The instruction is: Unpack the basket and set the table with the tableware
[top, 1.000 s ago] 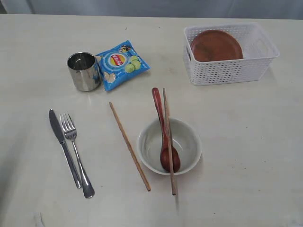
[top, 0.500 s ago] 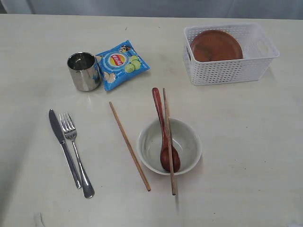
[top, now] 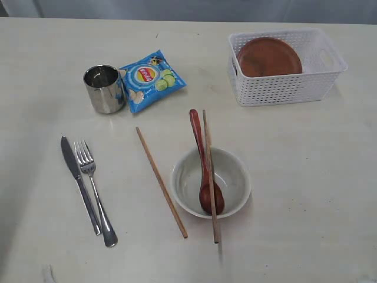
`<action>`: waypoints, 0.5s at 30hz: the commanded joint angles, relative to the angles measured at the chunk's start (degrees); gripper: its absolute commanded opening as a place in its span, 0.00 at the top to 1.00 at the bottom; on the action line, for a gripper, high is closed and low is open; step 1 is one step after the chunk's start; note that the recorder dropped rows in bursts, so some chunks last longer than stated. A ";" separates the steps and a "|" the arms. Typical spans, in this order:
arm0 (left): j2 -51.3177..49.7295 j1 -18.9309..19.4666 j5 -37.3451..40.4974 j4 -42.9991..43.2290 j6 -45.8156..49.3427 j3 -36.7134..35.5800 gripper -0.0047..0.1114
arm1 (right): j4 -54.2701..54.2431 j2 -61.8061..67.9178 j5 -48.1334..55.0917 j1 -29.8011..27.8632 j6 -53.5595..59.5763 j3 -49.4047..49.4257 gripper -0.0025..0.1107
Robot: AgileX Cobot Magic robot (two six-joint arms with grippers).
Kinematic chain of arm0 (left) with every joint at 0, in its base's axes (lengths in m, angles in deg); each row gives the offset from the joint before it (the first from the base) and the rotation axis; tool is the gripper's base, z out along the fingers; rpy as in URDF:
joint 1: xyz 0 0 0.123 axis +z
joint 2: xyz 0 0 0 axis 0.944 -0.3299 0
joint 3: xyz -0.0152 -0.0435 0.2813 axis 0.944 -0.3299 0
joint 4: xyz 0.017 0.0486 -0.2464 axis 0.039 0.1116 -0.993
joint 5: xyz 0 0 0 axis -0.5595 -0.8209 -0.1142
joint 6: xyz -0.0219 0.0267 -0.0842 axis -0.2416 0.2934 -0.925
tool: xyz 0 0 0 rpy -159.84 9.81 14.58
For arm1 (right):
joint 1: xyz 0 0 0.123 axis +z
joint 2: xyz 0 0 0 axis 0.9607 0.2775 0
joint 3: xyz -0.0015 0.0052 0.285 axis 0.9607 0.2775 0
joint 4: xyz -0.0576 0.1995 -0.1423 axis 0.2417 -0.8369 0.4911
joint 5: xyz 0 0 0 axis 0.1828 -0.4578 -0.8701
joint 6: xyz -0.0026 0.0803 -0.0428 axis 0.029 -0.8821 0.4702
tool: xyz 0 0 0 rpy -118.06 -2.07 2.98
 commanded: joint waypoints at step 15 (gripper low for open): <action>-59.31 -0.25 50.32 14.64 12.18 15.93 0.92 | 0.27 -0.29 1.93 -0.26 -2.89 2.70 0.98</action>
